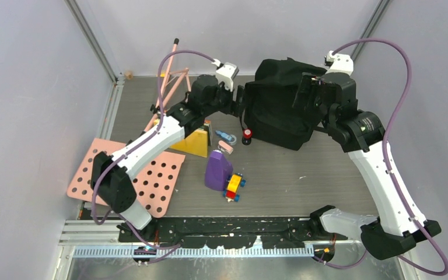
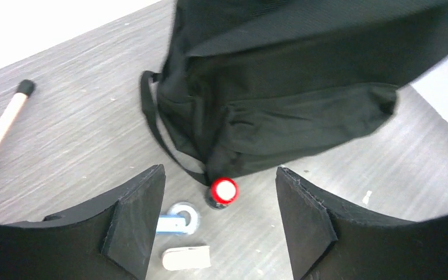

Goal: Pack the student bag
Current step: Unzip the student bag at the center of the board.

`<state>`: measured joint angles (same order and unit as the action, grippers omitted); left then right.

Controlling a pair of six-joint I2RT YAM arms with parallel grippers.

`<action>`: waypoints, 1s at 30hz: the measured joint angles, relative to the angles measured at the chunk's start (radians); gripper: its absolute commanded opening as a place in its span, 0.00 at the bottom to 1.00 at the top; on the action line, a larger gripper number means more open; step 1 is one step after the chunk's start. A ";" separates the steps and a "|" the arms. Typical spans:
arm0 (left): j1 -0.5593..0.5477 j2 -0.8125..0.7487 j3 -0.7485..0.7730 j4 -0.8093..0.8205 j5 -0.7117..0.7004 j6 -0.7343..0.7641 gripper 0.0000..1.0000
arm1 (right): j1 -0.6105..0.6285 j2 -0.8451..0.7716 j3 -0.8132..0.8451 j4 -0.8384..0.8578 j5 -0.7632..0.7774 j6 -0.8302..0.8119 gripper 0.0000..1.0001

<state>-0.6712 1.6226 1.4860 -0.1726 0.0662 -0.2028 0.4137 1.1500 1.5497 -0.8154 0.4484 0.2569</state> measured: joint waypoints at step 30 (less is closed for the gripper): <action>-0.385 0.210 0.217 0.352 -0.259 -0.183 0.52 | -0.392 -0.151 -0.277 0.159 -0.266 0.109 0.84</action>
<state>-1.0565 1.8328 1.7031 0.1799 -0.1925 -0.3859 0.0219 0.9989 1.2732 -0.6563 0.1829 0.3656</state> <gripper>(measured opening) 0.531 0.881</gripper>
